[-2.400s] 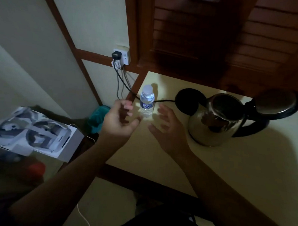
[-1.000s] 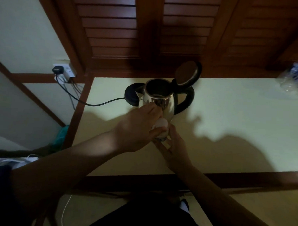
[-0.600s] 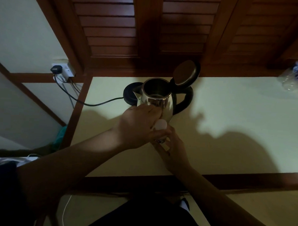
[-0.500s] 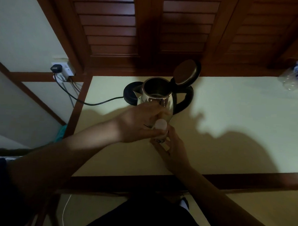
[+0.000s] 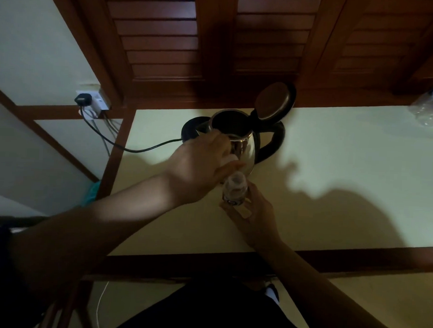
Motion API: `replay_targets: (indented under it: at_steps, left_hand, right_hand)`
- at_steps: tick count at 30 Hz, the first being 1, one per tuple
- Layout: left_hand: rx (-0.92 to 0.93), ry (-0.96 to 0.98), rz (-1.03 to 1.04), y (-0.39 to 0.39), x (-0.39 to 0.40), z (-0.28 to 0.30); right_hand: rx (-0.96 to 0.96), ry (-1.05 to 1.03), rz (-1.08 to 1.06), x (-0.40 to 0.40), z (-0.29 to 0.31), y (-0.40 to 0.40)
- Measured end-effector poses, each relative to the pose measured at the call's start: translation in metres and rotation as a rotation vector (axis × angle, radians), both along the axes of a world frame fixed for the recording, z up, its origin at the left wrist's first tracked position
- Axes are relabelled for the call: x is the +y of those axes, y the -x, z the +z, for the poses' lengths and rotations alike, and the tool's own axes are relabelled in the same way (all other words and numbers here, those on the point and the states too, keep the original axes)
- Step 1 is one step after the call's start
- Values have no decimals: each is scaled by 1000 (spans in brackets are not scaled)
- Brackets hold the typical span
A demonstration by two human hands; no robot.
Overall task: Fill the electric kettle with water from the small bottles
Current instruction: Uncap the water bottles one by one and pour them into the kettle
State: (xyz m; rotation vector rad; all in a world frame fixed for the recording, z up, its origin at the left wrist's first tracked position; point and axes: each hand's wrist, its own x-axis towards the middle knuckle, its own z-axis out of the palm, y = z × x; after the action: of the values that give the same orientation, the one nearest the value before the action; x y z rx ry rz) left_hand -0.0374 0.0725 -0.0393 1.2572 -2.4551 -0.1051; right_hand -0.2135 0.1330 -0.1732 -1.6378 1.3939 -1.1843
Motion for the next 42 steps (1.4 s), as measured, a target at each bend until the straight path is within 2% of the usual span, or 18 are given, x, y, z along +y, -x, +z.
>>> replay_targets:
  at_steps: [2, 3, 7, 9, 12, 17, 21, 27, 34, 42]
  left_hand:
    - [342, -193, 70, -17, 1, -17]
    - [382, -228, 99, -27, 6, -31]
    - [180, -339, 165, -59, 24, -99]
    - [96, -414, 197, -64, 26, -111]
    - [59, -389, 162, -64, 21, -110]
    - [443, -356, 311, -56, 0, -95]
    - [656, -387, 339, -34, -15, -93]
    - [979, -405, 261, -4, -21, -85]
    - [1065, -384, 269, -1, -20, -91]
    - [1150, -434, 333, 3, -19, -94]
  right_hand:
    - [50, -25, -26, -1, -2, 1]
    - [69, -43, -31, -1, -2, 2]
    - [53, -91, -8, -1, 1, 4]
    - [49, -84, 1, -1, 5, 7]
    - [105, -40, -7, 0, 20, 15]
    - [192, 11, -108, 2, 61, 26]
    - [222, 33, -180, 4, 99, 26]
    - [539, 48, -337, -6, 128, 23]
    - [807, 106, -420, -18, 140, 27]
    - [971, 128, -408, -23, 154, 27]
